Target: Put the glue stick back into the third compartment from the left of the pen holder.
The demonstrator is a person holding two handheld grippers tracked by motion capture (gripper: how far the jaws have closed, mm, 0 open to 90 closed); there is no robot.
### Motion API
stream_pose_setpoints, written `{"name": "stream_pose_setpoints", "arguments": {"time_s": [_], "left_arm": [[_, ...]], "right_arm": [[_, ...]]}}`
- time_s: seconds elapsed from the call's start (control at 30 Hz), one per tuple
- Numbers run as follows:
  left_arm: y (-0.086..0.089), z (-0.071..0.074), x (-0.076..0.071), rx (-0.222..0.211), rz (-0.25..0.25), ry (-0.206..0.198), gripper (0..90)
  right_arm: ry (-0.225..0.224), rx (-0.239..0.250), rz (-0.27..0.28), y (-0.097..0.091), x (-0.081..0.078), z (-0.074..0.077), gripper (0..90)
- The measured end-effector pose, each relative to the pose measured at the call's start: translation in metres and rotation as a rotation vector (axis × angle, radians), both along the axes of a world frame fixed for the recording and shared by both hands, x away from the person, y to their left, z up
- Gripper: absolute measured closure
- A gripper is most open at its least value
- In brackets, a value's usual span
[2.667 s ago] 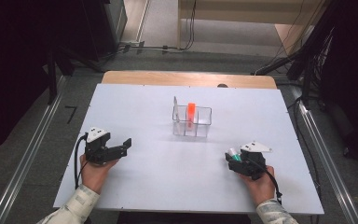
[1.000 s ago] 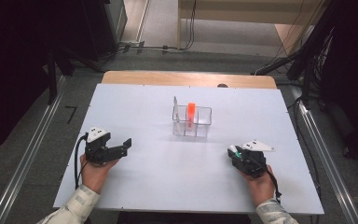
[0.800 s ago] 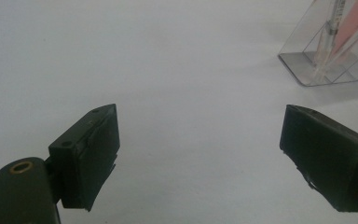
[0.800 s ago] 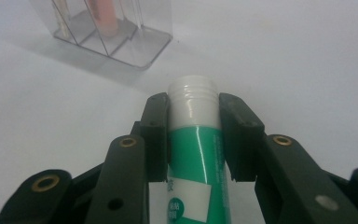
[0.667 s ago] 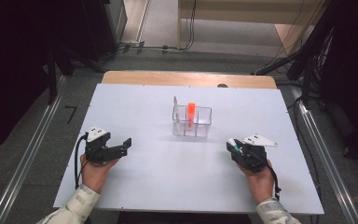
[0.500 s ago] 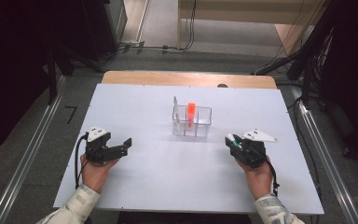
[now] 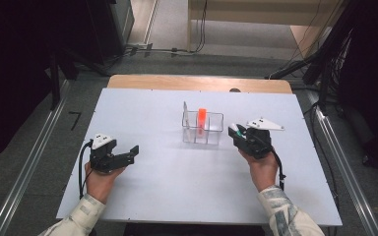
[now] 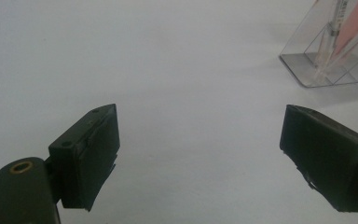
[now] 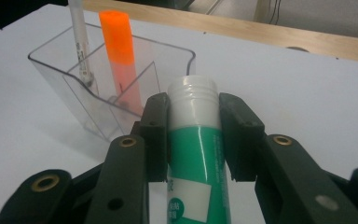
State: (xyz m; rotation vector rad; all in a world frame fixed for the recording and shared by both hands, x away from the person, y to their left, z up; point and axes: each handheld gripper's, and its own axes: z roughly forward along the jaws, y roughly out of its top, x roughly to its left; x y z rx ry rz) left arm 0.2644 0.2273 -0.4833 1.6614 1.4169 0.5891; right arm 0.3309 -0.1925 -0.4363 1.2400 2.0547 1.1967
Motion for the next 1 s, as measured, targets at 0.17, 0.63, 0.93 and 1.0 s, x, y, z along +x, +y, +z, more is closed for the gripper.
{"name": "stream_pose_setpoints", "arguments": {"time_s": [0.17, 0.63, 0.93, 1.0], "left_arm": [[0.001, 0.000, 0.000, 0.000, -0.001, 0.001, 12.5], [0.001, 0.001, 0.000, -0.002, -0.002, 0.001, 12.5], [0.001, 0.001, 0.000, -0.002, -0.005, -0.001, 12.5], [0.001, 0.001, 0.000, -0.003, -0.004, -0.001, 12.5]], "right_arm": [[-0.004, 0.007, -0.001, 0.010, 0.010, 0.006, 62.8], [-0.028, 0.024, -0.007, 0.034, 0.033, 0.023, 62.8], [-0.034, 0.043, -0.016, 0.047, 0.048, 0.027, 62.7], [-0.038, 0.045, -0.017, 0.050, 0.051, 0.030, 62.7]]}}
